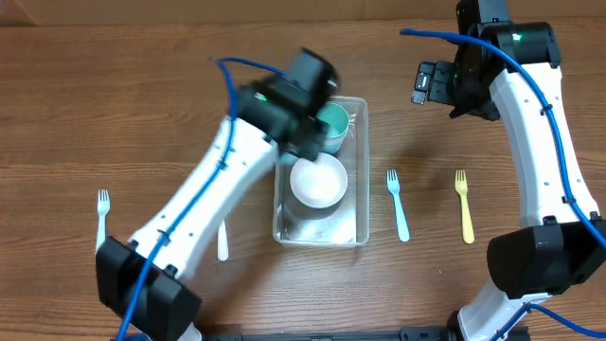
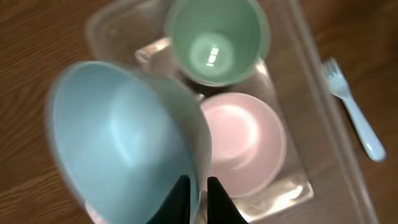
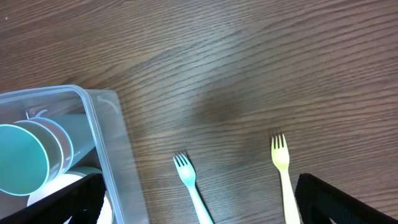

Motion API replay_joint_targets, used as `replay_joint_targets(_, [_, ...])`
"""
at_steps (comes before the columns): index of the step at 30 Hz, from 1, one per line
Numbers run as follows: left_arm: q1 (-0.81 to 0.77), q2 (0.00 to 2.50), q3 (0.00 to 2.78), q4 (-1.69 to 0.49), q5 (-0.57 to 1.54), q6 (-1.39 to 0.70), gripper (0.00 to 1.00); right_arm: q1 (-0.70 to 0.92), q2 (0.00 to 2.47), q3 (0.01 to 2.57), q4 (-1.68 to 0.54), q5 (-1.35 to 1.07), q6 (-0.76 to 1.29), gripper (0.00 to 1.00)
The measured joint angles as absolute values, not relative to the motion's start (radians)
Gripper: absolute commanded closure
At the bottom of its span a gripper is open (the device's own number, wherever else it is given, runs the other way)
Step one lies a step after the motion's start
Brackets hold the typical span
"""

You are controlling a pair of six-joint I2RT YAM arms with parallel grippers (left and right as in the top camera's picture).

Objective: Pack container
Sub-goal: 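Carry the light-blue bowl onto the stacked bowls and release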

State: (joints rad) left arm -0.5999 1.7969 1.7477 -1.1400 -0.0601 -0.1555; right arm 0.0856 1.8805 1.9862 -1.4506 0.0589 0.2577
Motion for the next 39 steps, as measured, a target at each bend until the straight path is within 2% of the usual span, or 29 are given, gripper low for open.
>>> replay_joint_targets(6, [-0.748, 1.796, 1.748, -1.147, -0.06, -0.159, 0.96, 0.086, 1.88, 1.986, -1.451, 0.059, 0.258, 0.0])
replay_joint_targets(13, [-0.782, 1.805, 1.748, -1.149, -0.105, -0.165, 0.95, 0.086, 1.88, 1.986, -1.451, 0.059, 0.258, 0.0])
replay_joint_targets(14, [-0.782, 1.805, 1.748, -1.15, -0.114, -0.165, 0.91, 0.086, 1.88, 1.986, -1.451, 0.059, 0.258, 0.0])
replay_joint_targets(15, [-0.782, 1.805, 1.748, -1.155, -0.124, -0.17, 0.79, 0.086, 1.88, 1.986, -1.451, 0.059, 0.258, 0.0])
replay_joint_targets(17, [-0.782, 1.805, 1.748, -1.177, -0.173, -0.2, 0.63, 0.086, 1.88, 1.986, -1.451, 0.059, 0.258, 0.0])
replay_joint_targets(19, [-0.772, 1.801, 1.748, -1.209, -0.241, -0.253, 0.32, 0.086, 1.88, 1.986, -1.45, 0.059, 0.258, 0.0])
replay_joint_targets(21, [-0.734, 1.778, 1.748, -1.221, -0.288, -0.325, 0.08, 0.086, 1.88, 1.986, -1.451, 0.059, 0.258, 0.0])
replay_joint_targets(22, [-0.702, 1.753, 1.748, -1.227, -0.3, -0.359, 0.0, 0.086, 1.88, 1.986, -1.451, 0.059, 0.258, 0.0])
replay_joint_targets(29, [-0.4, 1.528, 1.756, -1.321, -0.332, -0.471, 0.0, 0.086, 1.88, 1.986, -1.451, 0.059, 0.258, 0.0])
replay_joint_targets(33, [-0.237, 1.509, 1.756, -1.346, -0.334, -0.477, 0.0, 0.086, 1.88, 1.986, -1.451, 0.059, 0.258, 0.0])
replay_joint_targets(39, [-0.142, 1.509, 1.756, -1.354, -0.334, -0.48, 0.0, 0.086, 1.88, 1.986, -1.451, 0.059, 0.258, 0.0])
